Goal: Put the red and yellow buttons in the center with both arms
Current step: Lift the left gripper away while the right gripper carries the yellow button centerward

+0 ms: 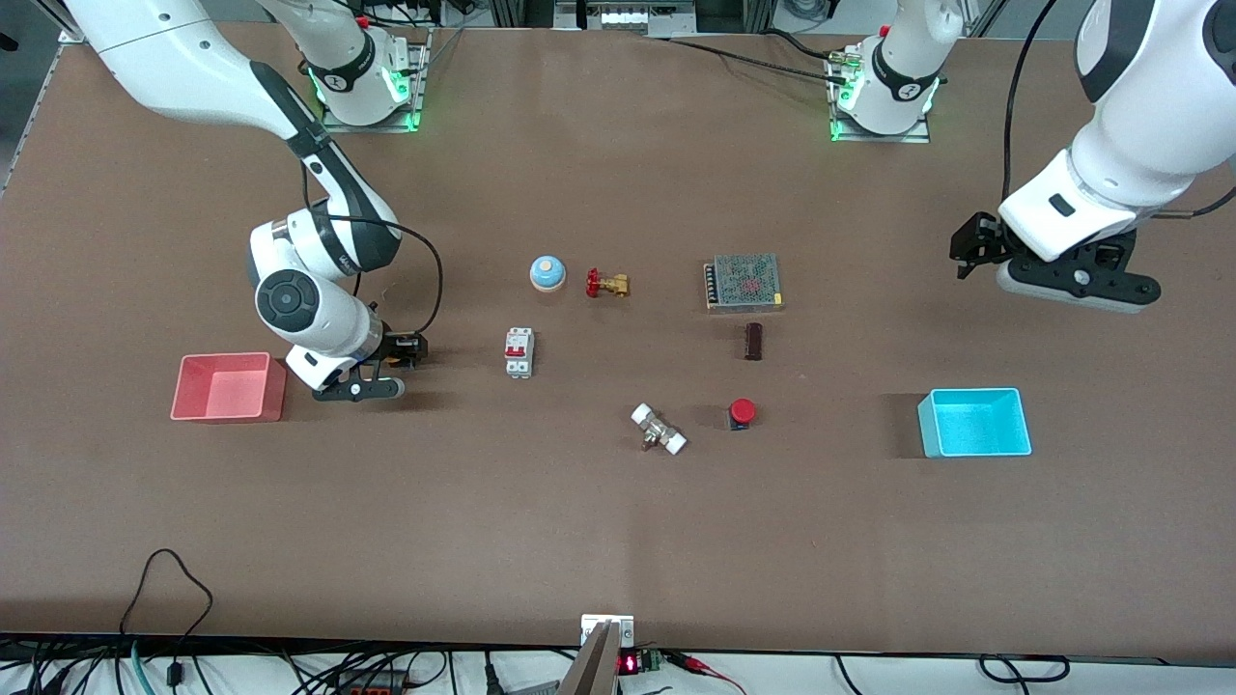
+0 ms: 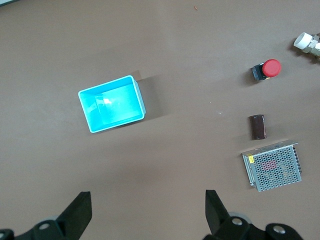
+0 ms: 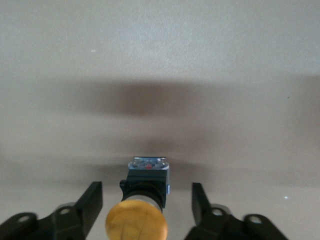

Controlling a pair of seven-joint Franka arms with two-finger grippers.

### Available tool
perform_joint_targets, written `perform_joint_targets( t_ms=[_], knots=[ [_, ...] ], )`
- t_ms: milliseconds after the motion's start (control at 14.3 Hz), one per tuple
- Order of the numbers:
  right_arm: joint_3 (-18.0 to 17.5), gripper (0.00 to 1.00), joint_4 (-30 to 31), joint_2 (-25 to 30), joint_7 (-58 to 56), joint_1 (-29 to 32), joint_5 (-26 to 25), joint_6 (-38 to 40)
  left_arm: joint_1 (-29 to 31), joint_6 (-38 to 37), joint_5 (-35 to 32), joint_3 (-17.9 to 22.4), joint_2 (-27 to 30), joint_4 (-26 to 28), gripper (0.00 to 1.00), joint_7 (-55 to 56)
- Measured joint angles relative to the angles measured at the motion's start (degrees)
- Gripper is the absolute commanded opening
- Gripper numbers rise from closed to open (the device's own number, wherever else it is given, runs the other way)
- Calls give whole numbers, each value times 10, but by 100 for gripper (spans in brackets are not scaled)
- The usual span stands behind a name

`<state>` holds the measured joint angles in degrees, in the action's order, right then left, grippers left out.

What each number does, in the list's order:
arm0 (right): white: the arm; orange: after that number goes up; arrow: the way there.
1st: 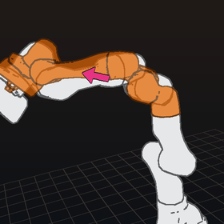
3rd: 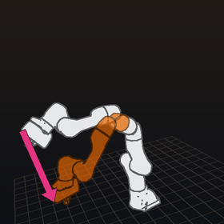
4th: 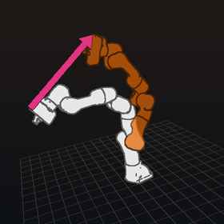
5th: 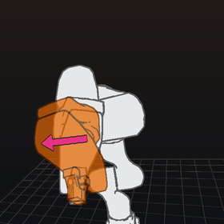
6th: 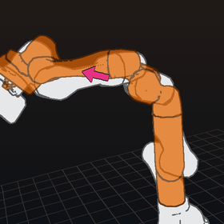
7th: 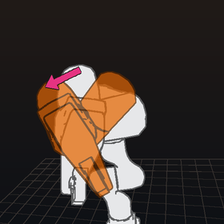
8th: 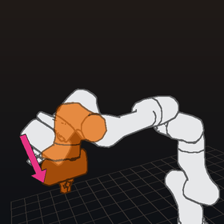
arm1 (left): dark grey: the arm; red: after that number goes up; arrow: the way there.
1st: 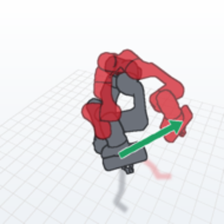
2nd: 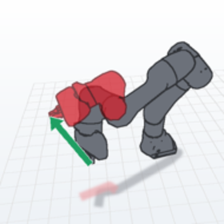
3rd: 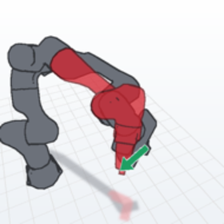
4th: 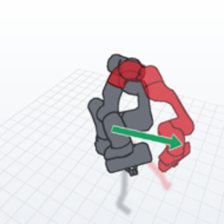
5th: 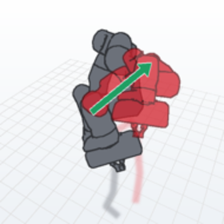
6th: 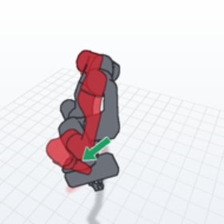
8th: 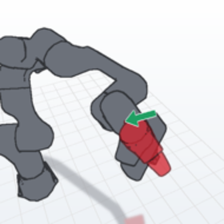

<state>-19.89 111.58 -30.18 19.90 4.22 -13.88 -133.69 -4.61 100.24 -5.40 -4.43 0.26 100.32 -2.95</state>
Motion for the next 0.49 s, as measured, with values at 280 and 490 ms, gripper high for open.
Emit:
perform_joint_targets(
  t_ms=[280, 490],
  knots=[
    [4, 100, -31, 26, 1, 4, 2, 3, 23, -59, 24, 2, -4, -25, 100, 1],
    [15, 100, -59, 86, -9, 23, 64, 59, 36, -60, 28, 3, -19, -42, 100, 4]
  ],
)
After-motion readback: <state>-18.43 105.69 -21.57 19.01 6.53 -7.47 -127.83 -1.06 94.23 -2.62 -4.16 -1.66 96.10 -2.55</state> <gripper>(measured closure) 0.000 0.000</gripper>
